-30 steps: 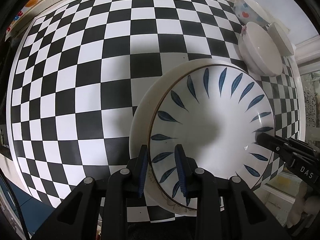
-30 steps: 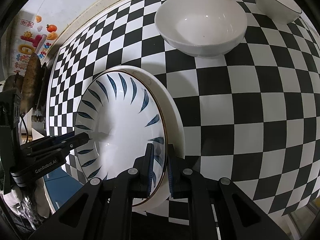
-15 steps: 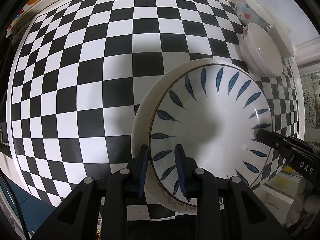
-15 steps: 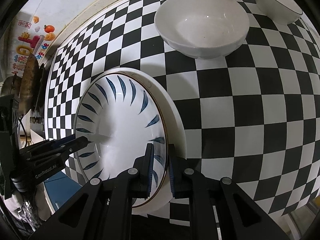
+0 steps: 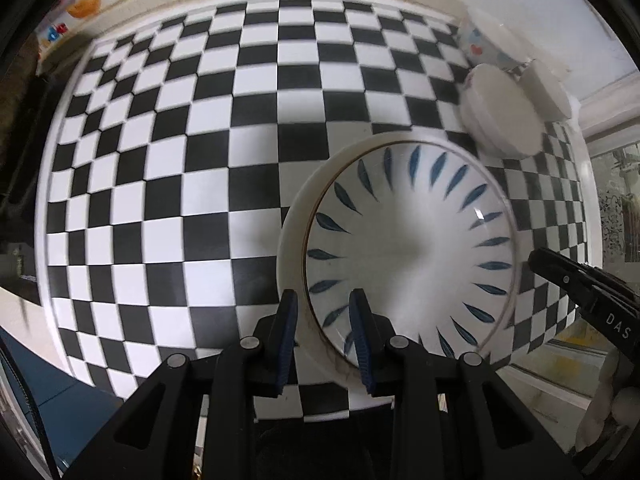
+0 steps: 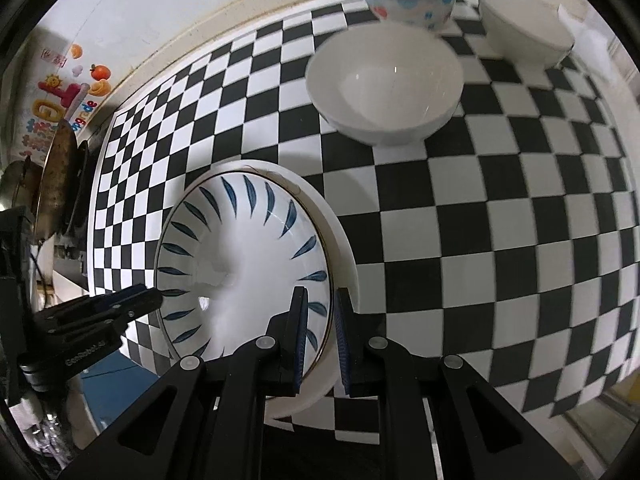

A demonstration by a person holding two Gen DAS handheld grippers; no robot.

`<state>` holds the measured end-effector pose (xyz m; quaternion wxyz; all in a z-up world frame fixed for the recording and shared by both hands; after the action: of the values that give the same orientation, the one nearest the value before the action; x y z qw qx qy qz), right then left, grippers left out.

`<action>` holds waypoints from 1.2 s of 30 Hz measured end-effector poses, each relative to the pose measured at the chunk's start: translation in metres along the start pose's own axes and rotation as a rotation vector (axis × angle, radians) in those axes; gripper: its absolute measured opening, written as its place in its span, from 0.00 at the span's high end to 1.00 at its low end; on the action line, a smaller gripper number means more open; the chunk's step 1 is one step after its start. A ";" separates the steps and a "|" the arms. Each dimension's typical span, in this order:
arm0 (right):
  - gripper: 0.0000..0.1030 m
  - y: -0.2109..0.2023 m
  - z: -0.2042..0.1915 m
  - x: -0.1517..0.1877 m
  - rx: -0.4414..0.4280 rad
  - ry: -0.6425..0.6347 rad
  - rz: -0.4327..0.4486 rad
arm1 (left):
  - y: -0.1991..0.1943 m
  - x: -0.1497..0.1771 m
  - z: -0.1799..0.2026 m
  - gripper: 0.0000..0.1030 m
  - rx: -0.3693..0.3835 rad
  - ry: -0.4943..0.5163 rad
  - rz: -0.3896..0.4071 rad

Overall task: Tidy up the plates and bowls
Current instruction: 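Open both tools and lift them away from the plate stack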

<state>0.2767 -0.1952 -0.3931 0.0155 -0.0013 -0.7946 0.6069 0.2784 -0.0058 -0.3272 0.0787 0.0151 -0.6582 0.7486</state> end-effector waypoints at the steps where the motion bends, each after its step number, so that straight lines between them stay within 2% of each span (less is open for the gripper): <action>1: 0.84 -0.009 -0.005 0.005 0.014 -0.009 0.019 | -0.011 0.006 0.001 0.76 -0.009 0.007 0.024; 8: 0.84 -0.060 -0.031 0.043 0.050 -0.034 0.097 | -0.067 0.041 0.003 0.76 -0.029 0.021 0.126; 16: 0.84 -0.107 -0.062 0.093 0.045 -0.044 0.163 | -0.113 0.078 0.009 0.76 -0.024 0.058 0.189; 26: 0.84 -0.150 -0.093 0.143 0.078 -0.051 0.237 | -0.145 0.120 0.010 0.76 -0.034 0.105 0.258; 34: 0.84 -0.167 -0.106 0.161 0.094 -0.040 0.264 | -0.157 0.134 0.005 0.76 -0.028 0.122 0.294; 36: 0.81 -0.167 -0.108 0.163 0.096 -0.037 0.261 | -0.158 0.135 0.006 0.70 -0.023 0.124 0.297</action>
<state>0.1190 -0.1316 -0.2003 -0.0783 -0.0926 -0.7579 0.6411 0.1667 0.0210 -0.1545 0.0079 -0.1297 -0.6556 0.7438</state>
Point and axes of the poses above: each gripper's, at about its wrist camera, not at the fingertips, and y roughly the way its jaws point, z to its right, x to its underside, the point moved 6 cm from there along y, roughly the way its jaws point, and after that the axes turned 14 degrees about -z, right-handed, at the moved point
